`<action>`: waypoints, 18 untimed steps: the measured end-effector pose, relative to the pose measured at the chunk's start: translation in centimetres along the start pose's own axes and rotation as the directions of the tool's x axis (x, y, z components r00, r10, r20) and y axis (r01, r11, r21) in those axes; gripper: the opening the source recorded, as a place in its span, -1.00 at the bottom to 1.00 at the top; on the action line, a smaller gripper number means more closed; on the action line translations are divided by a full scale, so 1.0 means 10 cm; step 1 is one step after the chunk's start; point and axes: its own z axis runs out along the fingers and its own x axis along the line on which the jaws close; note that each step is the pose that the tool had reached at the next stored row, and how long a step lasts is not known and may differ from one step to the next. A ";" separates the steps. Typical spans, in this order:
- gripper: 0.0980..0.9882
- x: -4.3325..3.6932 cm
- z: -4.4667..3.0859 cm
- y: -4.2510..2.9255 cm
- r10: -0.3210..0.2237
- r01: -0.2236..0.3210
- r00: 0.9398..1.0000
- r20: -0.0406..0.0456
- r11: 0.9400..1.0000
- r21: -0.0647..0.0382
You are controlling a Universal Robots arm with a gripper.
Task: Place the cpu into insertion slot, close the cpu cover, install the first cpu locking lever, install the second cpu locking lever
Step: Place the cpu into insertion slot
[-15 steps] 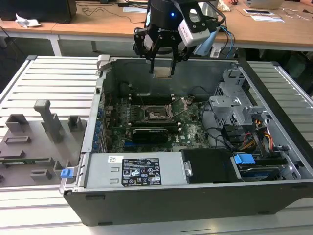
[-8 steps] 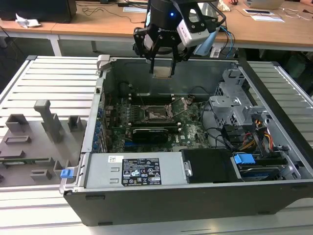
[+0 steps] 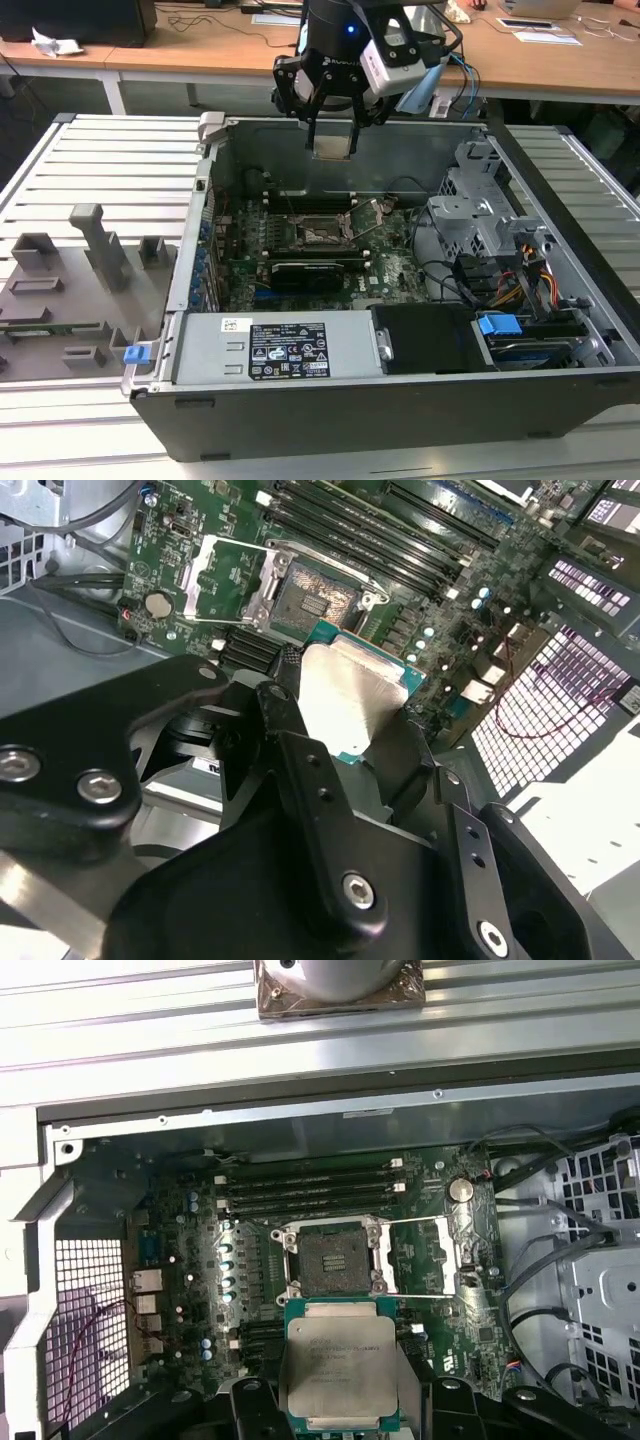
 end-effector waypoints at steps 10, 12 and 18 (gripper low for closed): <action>-0.04 0.000 0.000 0.000 0.016 -0.016 1.000 0.001 1.000 0.000; -0.04 0.000 0.000 0.000 0.019 -0.019 1.000 0.002 1.000 0.000; -0.04 0.000 0.000 0.000 0.027 -0.027 1.000 0.002 1.000 -0.001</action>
